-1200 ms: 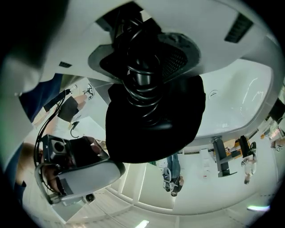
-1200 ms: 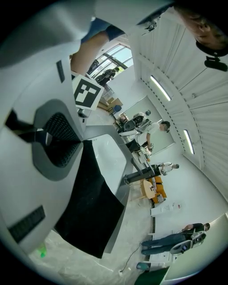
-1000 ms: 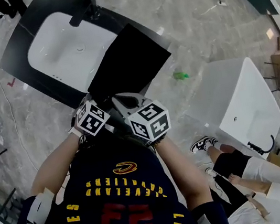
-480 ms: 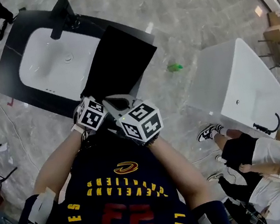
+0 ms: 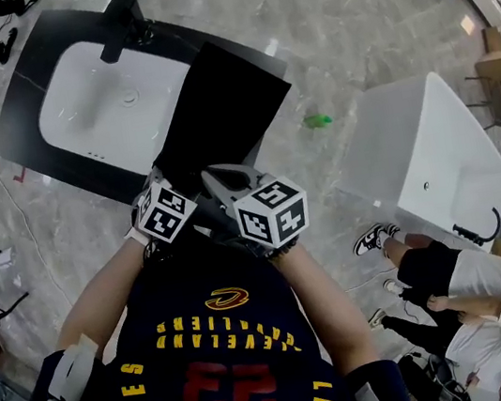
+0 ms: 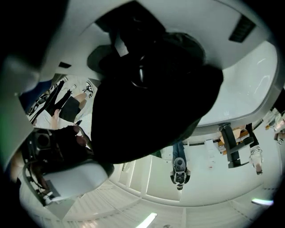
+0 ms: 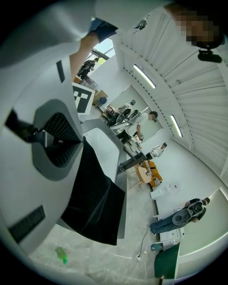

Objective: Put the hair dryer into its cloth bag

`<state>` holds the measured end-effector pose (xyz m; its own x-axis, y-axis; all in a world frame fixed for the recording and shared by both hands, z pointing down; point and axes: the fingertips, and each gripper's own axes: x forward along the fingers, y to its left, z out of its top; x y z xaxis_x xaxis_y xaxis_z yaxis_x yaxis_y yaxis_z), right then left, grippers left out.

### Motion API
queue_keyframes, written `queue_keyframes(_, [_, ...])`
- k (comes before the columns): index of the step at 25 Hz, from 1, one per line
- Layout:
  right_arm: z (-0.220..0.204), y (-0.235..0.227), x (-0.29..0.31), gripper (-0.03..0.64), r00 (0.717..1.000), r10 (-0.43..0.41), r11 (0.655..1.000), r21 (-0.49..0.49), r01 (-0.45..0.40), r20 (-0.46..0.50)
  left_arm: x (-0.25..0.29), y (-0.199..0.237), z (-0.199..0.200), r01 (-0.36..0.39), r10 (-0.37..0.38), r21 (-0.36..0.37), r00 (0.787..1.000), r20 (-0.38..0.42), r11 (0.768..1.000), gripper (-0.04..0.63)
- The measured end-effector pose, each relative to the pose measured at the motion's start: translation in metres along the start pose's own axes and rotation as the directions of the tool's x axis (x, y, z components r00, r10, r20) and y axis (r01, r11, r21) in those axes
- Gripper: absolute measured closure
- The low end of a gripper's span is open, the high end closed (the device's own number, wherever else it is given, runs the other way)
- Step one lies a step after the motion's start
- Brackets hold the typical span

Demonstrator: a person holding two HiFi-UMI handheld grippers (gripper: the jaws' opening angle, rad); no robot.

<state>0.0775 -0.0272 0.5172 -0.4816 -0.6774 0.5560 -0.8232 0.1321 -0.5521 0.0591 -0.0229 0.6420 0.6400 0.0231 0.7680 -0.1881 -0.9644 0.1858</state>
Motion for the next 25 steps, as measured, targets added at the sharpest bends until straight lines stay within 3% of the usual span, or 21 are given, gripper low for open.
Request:
queue_keyframes(7, [-0.004, -0.005, 0.0, 0.609, 1.0, -0.022, 1.0, 0.018, 0.022, -0.001, -0.016, 0.002, -0.036, 0.014, -0.017, -0.055, 0.999, -0.045, 0.998, 0.347])
queue_keyframes(9, [-0.004, -0.004, -0.001, 0.609, 1.0, -0.027, 0.999, 0.019, 0.027, 0.002, -0.017, 0.0, -0.039, 0.024, -0.026, -0.043, 0.999, -0.048, 0.999, 0.412])
queue_keyframes(15, [-0.002, 0.002, -0.003, 0.609, 1.0, -0.016, 1.0, 0.013, 0.016, 0.006, -0.023, 0.004, -0.018, 0.017, -0.015, -0.043, 0.999, 0.04, 0.999, 0.419])
queue_keyframes(25, [-0.007, 0.014, -0.007, 0.609, 1.0, -0.007, 1.0, 0.002, 0.007, -0.016, 0.011, 0.003, 0.021, 0.012, -0.005, -0.066, 0.994, 0.112, 0.998, 0.419])
